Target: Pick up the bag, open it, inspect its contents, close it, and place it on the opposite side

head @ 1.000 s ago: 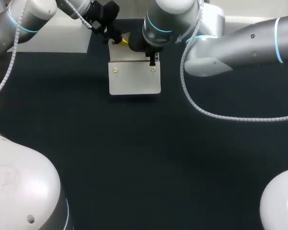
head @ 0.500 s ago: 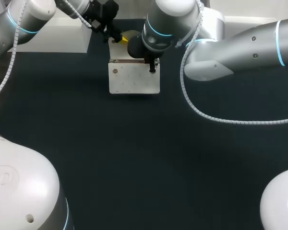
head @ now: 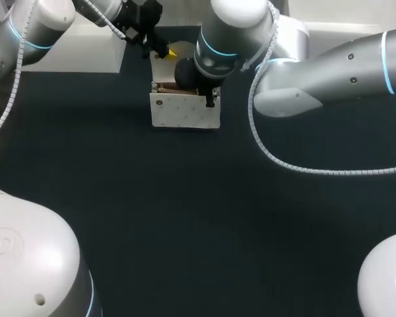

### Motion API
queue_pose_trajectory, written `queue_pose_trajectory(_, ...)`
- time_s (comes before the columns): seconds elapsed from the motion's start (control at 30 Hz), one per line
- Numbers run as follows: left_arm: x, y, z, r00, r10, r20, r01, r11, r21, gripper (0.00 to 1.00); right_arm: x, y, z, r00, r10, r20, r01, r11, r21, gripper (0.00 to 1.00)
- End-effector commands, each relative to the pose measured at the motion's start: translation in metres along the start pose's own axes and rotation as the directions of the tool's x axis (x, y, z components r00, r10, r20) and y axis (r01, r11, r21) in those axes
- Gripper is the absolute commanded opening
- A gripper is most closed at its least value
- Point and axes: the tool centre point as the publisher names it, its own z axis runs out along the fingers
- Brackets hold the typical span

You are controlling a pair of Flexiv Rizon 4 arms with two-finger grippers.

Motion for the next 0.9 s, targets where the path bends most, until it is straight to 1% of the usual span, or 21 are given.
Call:
queue_pose_trajectory(0.03,0.004,0.001,-0.002,1.000,0.008,-0.005,-0.008,1.000,0.018,0.00,0.001,0.000,0.001,1.000,0.001,-0.007,-0.001,1.000,0.008,0.00)
queue_pose_trajectory(0.37,0.012,-0.001,-0.005,0.999,0.032,-0.035,-0.030,0.999,0.040,0.00,-0.016,-0.003,0.012,1.000,0.009,0.014,-0.009,1.000,0.026,0.00)
queue_pose_trajectory(0.5,0.012,-0.001,-0.005,0.998,0.033,-0.047,-0.031,0.998,0.047,0.00,-0.019,-0.003,0.017,1.000,0.002,0.013,-0.002,1.000,0.025,0.00)
queue_pose_trajectory(0.6,0.012,0.000,-0.004,0.998,0.031,-0.049,-0.028,0.998,0.048,0.00,-0.017,-0.003,0.022,1.000,-0.004,-0.003,0.004,1.000,0.031,0.00)
queue_pose_trajectory(0.7,0.012,0.001,-0.002,0.998,0.025,-0.052,-0.023,0.998,0.054,0.00,-0.012,-0.004,0.025,1.000,-0.002,-0.030,0.003,0.999,0.037,0.00)
queue_pose_trajectory(0.9,0.010,0.004,0.002,0.997,0.017,-0.069,-0.012,0.997,0.073,0.00,0.000,-0.007,0.024,0.998,0.019,-0.052,-0.016,0.999,0.048,0.00)
